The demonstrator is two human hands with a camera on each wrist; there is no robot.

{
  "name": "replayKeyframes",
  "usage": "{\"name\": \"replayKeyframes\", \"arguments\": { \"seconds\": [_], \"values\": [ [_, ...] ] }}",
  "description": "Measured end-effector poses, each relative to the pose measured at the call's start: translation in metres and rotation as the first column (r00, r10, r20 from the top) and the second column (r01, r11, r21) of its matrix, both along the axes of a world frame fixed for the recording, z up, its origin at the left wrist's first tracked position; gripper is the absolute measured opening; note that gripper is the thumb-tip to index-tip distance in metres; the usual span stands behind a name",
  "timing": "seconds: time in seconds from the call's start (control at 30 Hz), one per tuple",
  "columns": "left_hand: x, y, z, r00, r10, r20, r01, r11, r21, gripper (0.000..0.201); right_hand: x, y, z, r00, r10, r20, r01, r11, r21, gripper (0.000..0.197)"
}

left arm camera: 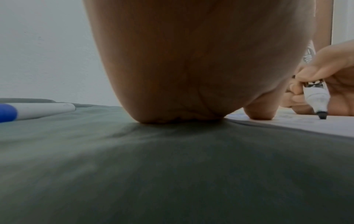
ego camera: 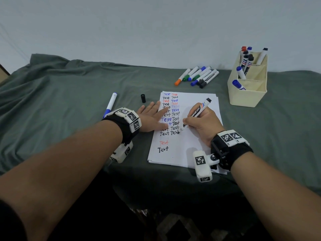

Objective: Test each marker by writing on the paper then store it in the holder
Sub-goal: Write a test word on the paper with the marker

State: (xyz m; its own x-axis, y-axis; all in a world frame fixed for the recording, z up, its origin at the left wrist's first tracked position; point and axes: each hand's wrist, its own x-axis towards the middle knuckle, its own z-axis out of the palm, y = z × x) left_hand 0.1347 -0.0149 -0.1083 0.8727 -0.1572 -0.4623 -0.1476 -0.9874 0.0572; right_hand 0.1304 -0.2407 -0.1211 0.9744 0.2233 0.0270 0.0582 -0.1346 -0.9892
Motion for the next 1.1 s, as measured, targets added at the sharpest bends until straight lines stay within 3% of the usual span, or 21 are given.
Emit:
{"name": "replayKeyframes", "arguments": {
  "seconds": [0.3,0.4,0.5,0.57,0.63,0.73,0.9,1.1],
  "values": [
    [0.001,0.001,-0.003,1.0,-0.003,0.03,0.004,1.0,-0.028,0.079,0.006,-0.002,-0.007,0.999,-0.04,-0.014,0.04,0.999,0.031,0.018],
    [-0.001,0.002,-0.001,0.997,-0.013,0.074,0.017,0.999,-0.052,0.079,0.009,-0.003,-0.01,0.995,-0.018,-0.101,0.044,0.964,0.262,0.023],
    [-0.001,0.005,0.003,0.978,-0.051,0.202,0.059,0.998,-0.035,0.078,0.009,-0.003,-0.007,0.985,0.034,-0.17,0.056,0.864,0.5,0.024],
    [0.001,0.01,0.008,0.938,-0.083,0.337,0.102,0.994,-0.038,0.066,0.009,-0.003,-0.006,0.982,0.043,-0.186,0.064,0.843,0.534,0.024],
    [0.005,0.014,0.014,0.852,-0.11,0.511,0.157,0.986,-0.05,0.045,0.007,-0.004,-0.004,0.978,0.044,-0.204,0.076,0.834,0.547,0.018],
    [0.015,0.021,0.018,0.757,-0.053,0.651,0.105,0.994,-0.041,0.033,0.006,-0.005,-0.003,0.971,0.054,-0.235,0.095,0.809,0.58,0.014],
    [0.032,0.037,0.014,0.845,0.174,0.506,-0.19,0.982,-0.022,0.046,0.007,-0.005,-0.002,0.954,0.049,-0.296,0.144,0.79,0.596,0.007],
    [0.04,0.046,0.016,0.844,0.314,0.435,-0.275,0.949,-0.153,0.028,0.008,-0.007,-0.005,0.959,0.064,-0.276,0.112,0.808,0.578,0.013]
  ]
}}
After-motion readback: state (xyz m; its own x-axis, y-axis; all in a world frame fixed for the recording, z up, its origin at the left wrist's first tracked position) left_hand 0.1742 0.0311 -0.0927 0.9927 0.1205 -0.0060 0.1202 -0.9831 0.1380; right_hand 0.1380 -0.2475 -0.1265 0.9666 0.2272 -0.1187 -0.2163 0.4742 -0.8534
